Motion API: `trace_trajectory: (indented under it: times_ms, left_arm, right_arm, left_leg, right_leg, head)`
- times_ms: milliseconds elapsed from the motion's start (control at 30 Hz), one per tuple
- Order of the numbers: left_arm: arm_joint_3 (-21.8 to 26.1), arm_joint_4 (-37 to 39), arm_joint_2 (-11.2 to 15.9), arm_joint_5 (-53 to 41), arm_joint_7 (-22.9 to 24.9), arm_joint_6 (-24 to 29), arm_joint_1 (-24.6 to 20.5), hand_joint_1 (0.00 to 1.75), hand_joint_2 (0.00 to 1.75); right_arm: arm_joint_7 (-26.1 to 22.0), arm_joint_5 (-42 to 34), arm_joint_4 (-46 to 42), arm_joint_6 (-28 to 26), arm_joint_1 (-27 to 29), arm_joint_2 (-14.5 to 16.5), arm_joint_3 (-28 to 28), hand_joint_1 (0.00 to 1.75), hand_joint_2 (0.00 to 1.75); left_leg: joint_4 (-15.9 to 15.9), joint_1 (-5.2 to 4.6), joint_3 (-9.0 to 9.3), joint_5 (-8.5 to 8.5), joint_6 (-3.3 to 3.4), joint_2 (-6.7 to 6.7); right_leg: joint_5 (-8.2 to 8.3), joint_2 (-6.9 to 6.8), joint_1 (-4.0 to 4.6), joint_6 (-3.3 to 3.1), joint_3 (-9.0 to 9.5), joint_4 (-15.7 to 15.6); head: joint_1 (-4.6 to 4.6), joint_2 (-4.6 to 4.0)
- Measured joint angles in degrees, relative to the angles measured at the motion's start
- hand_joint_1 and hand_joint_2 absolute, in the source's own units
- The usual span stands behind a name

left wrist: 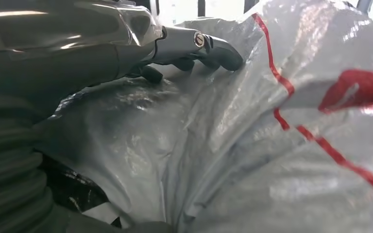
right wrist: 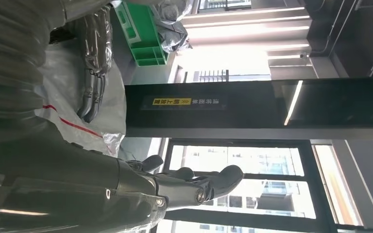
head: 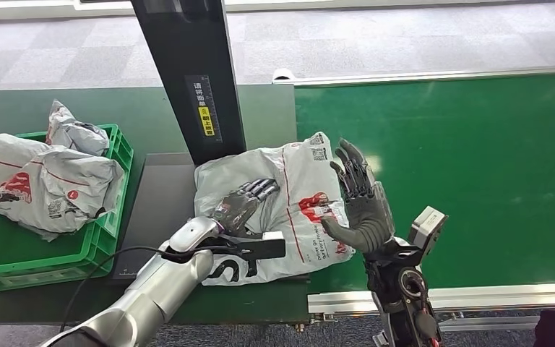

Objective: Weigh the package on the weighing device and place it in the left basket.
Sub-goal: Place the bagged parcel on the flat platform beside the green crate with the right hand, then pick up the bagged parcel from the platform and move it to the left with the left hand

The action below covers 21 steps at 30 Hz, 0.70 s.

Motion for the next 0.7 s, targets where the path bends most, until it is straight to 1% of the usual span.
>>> trace_trajectory:
  times_ms: [33, 233, 533, 633, 700]
  left_arm:
    - [-0.5, 0.6, -0.1, -0.2, -0.1, -0.4, -0.4, 1.75, 1.75]
    - [-2.2, 1.5, -0.3, 0.6, -2.0, -1.5, -1.2, 1.75, 1.75]
    - [-3.4, 1.1, -0.2, 1.5, -2.9, -1.9, -1.4, 1.75, 1.75]
    - [-3.4, -0.9, 0.2, 5.4, -5.6, -1.4, -0.9, 1.75, 1.75]
    - [-3.4, -5.5, 1.2, 9.5, -6.5, -1.7, 0.4, 1.75, 1.75]
  right_arm:
    - [0.0, 0.0, 0.1, 0.0, 0.3, 0.0, -0.2, 0.0, 1.75]
    - [-0.4, 0.7, 0.5, -0.9, 1.5, 0.4, -1.3, 0.0, 1.75]
    - [-0.4, 1.2, 0.6, -1.3, 2.1, 0.6, -1.9, 0.0, 1.75]
    - [-0.4, 1.3, 0.6, -1.7, 2.3, 0.7, -2.3, 0.0, 1.75]
    - [-0.4, 1.5, 0.5, -2.2, 2.7, 0.7, -2.8, 0.0, 1.75]
  left_leg:
    - [0.0, 0.0, 0.06, -0.01, 0.0, 0.0]
    - [0.0, -0.01, 0.19, 0.06, 0.02, -0.04]
    - [0.0, 0.0, 0.2, 0.06, 0.01, -0.01]
    - [0.0, -0.01, 0.13, 0.06, 0.01, -0.01]
    - [0.0, 0.0, 0.09, 0.06, 0.01, 0.0]
  right_leg:
    - [-0.01, -0.01, -0.01, 0.01, 0.08, 0.0]
    - [0.04, -0.02, -0.01, 0.04, 0.2, 0.0]
    - [0.05, 0.0, -0.01, 0.05, 0.11, 0.0]
    - [0.05, 0.0, -0.01, 0.05, 0.05, 0.0]
    - [0.06, 0.01, -0.01, 0.05, 0.0, 0.0]
  head:
    - [-0.01, 0.0]
    - [-0.01, 0.0]
    - [-0.01, 0.0]
    - [-0.01, 0.0]
    - [0.0, 0.0]
